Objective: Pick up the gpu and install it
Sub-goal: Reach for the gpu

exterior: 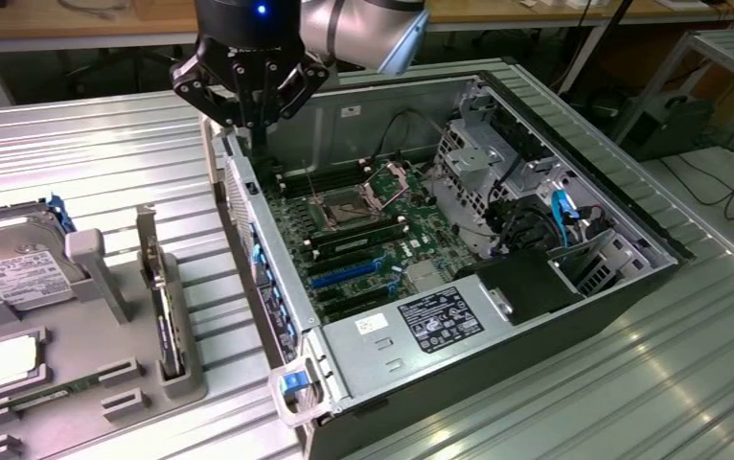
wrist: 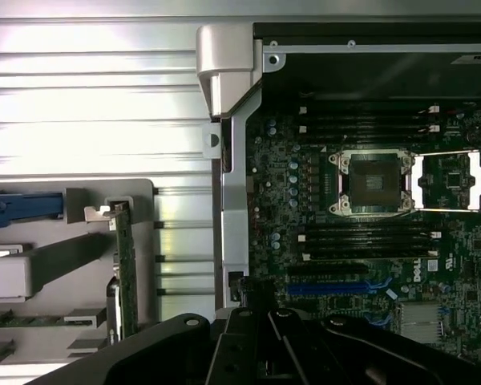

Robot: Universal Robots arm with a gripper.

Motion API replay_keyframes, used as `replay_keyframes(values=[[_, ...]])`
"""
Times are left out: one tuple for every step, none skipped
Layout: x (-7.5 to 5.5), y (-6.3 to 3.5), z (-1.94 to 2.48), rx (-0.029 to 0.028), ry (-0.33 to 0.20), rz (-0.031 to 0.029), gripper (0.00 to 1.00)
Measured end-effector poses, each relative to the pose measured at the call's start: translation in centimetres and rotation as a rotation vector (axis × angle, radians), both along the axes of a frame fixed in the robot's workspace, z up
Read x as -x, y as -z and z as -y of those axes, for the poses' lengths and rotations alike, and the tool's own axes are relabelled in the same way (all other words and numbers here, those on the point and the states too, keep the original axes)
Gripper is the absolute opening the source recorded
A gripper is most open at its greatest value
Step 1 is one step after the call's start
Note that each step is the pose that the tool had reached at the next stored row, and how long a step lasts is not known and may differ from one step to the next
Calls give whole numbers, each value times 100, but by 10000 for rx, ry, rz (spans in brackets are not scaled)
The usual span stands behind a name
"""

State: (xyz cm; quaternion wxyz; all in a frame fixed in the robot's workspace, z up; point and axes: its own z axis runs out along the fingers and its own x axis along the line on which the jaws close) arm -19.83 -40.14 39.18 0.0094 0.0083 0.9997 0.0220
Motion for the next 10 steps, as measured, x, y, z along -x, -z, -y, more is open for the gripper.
replay_keyframes(values=[[10,0,1,0,-4,-2,11],[20,1,2,0,-8,-4,11],[30,1,4,-1,-13,-5,11],[40,2,5,0,-18,-7,11],[50,2,6,-1,-23,-9,11],[61,3,8,-1,-27,-10,11],[72,3,9,-1,-31,-12,11],[86,3,11,0,-37,-13,11],[98,3,13,0,-43,-14,11],[112,3,16,0,-50,-15,11]])
